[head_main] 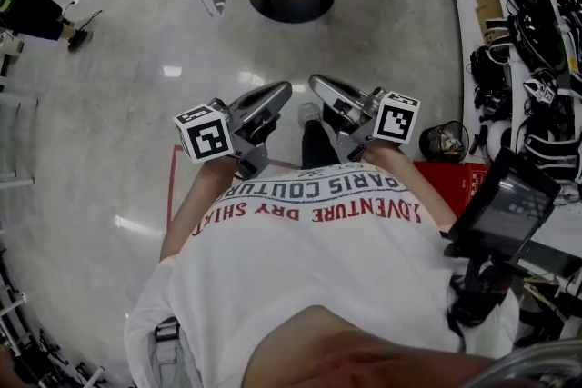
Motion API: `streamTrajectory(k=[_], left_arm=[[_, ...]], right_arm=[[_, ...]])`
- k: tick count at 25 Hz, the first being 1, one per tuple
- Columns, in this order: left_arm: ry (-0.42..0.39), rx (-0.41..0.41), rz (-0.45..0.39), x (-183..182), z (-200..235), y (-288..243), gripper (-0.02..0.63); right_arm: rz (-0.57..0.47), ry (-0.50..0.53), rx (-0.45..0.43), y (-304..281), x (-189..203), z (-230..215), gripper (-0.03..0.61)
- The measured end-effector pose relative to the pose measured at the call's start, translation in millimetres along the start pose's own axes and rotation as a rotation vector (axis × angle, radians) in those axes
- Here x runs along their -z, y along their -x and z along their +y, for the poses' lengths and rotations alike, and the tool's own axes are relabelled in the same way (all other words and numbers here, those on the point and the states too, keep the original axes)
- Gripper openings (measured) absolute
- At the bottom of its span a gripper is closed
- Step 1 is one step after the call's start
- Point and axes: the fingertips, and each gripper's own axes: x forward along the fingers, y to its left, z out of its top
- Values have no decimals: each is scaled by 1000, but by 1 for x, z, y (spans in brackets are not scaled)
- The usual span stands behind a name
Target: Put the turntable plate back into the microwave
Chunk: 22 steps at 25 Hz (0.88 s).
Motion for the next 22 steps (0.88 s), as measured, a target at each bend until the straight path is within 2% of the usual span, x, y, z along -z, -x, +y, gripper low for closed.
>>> streamTrajectory(k=[3,6,9,12,14,18,22], left_arm=[[-2,-9,-9,32,-52,53,-2],[-18,10,-33,61,-112,88,-2],[-44,30,-30,72,-157,103,-2],[-69,41,-28,71,-181,106,-2],[-89,38,-30,86,-202,110,-2],[-179,-1,-19,151,-254,112,-2],[-174,13,-37,234,-321,104,-2]], right_arm=[[-27,-43,-20,22,57,58,2],[-34,-10,-31,54,98,120,2],[-29,64,-26,72,107,165,2],[-13,128,-10,78,104,191,2],[6,188,-14,92,112,212,2],[52,341,-25,155,150,255,2],[45,363,-48,245,193,299,2]])
